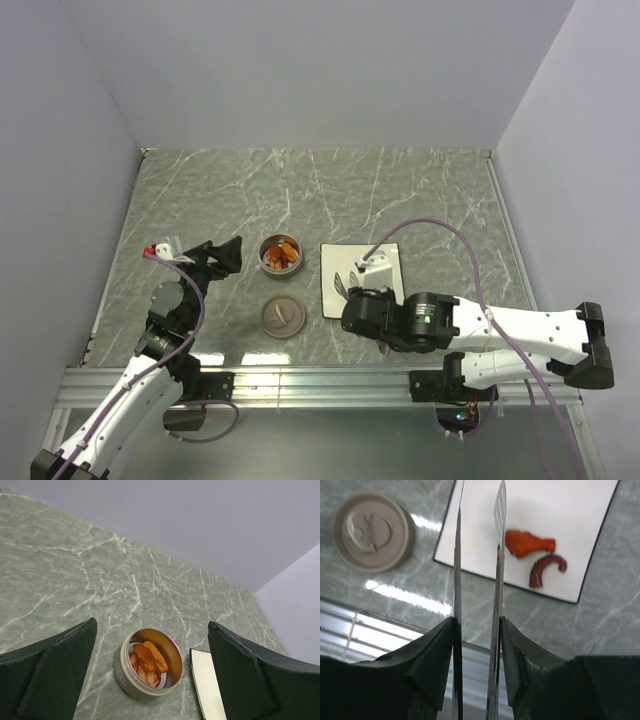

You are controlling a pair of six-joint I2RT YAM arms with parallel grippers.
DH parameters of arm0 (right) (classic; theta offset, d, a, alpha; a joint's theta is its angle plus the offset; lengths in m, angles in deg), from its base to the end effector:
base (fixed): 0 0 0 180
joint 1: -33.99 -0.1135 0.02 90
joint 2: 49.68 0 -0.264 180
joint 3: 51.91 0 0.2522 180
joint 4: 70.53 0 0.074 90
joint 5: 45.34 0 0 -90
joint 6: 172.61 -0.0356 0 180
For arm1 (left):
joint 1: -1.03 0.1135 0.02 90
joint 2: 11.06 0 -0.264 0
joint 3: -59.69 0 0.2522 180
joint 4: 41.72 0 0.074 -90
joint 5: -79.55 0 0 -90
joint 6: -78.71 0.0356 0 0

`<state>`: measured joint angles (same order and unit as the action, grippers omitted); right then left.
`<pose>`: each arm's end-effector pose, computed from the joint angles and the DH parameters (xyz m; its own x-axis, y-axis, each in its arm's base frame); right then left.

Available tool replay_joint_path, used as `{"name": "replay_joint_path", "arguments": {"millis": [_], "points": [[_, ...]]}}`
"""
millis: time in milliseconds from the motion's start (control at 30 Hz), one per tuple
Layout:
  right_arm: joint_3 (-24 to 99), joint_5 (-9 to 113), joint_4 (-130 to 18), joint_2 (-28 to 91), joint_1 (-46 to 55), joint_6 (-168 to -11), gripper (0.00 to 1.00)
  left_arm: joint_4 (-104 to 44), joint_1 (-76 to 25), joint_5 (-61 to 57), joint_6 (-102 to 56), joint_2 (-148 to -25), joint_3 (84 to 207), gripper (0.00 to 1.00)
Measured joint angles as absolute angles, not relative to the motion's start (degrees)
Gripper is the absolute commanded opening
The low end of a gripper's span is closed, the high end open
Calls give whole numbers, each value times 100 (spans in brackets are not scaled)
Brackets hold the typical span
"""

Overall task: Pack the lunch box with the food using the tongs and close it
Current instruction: Pick up the food using the clamp

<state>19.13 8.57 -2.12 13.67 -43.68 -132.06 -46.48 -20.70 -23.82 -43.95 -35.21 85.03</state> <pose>0.0636 0.1926 0.2936 -0.6742 -0.2090 -0.7084 -0.3317 0.9426 0.0376 0.1325 -0.0439 0.2380 0.0020 -0.5660 -0.8244 0.1753 0.8118 -0.5569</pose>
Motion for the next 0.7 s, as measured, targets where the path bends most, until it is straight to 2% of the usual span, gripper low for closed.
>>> {"name": "replay_joint_path", "arguments": {"millis": [433, 700], "points": [[1659, 732, 1268, 1015, -5417, -15427, 48, -4648, -2070, -2378, -4395, -3527, 8503, 99], [1650, 732, 1701, 1018, -5734, -16240, 49, -4648, -2070, -2375, -4397, -3514, 8501, 100]]}}
